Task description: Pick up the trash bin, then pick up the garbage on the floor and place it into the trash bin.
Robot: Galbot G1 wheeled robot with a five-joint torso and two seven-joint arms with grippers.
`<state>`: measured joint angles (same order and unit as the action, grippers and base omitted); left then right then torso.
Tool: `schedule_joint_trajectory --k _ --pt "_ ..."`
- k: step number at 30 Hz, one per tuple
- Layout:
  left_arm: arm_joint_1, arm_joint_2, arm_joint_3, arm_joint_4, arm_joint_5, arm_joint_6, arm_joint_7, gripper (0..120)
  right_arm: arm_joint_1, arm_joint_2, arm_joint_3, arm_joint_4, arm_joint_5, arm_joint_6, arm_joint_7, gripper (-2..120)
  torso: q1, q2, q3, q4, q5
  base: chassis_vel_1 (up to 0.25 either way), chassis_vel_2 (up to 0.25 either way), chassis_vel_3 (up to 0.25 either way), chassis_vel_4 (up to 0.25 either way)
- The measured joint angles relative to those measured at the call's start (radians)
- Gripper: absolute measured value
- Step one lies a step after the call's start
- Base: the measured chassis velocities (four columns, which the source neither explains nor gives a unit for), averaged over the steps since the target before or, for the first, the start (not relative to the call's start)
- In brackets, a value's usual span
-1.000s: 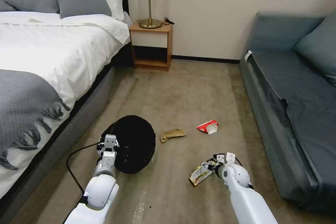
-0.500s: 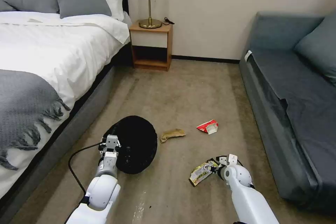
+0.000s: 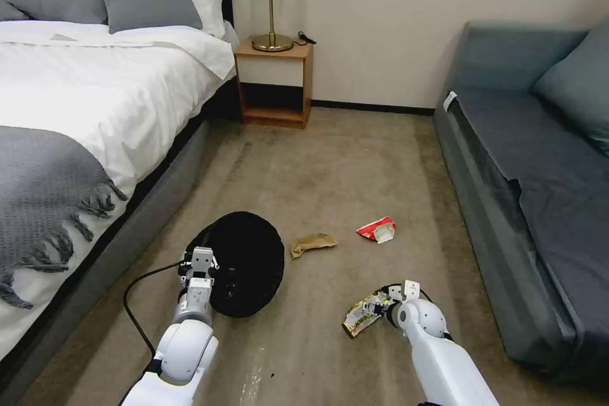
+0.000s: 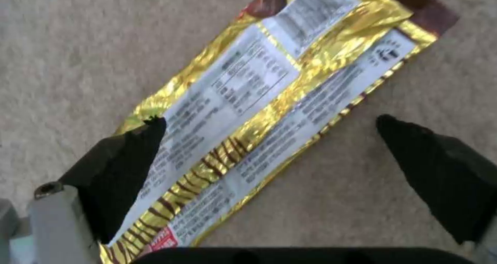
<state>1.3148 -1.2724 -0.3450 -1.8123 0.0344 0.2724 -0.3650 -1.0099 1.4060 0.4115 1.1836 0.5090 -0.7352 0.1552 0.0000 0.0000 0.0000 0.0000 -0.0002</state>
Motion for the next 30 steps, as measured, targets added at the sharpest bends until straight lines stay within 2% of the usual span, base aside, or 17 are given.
schedule_joint_trajectory --k 15,23,30 --pt "0.01 0.006 -0.008 -0.012 -0.006 -0.01 0.0 4 0.001 0.016 -0.062 0.011 -0.051 0.0 -0.005 100 0.0 0.0 0.0 0.0 0.0002 0.0 0.0 0.0 0.0" --pt "0.016 0.011 -0.013 -0.017 -0.011 -0.015 0.0 4 -0.001 0.025 -0.079 -0.014 -0.128 0.024 -0.021 100 0.0 0.0 0.0 0.0 -0.0003 0.0 0.0 0.0 0.0" --pt "0.019 0.012 -0.016 -0.019 -0.012 -0.018 0.0 4 -0.001 0.027 -0.084 -0.015 -0.15 0.029 -0.026 85 0.0 0.001 0.0 -0.0007 -0.0009 0.0 0.0 0.0 0.0"
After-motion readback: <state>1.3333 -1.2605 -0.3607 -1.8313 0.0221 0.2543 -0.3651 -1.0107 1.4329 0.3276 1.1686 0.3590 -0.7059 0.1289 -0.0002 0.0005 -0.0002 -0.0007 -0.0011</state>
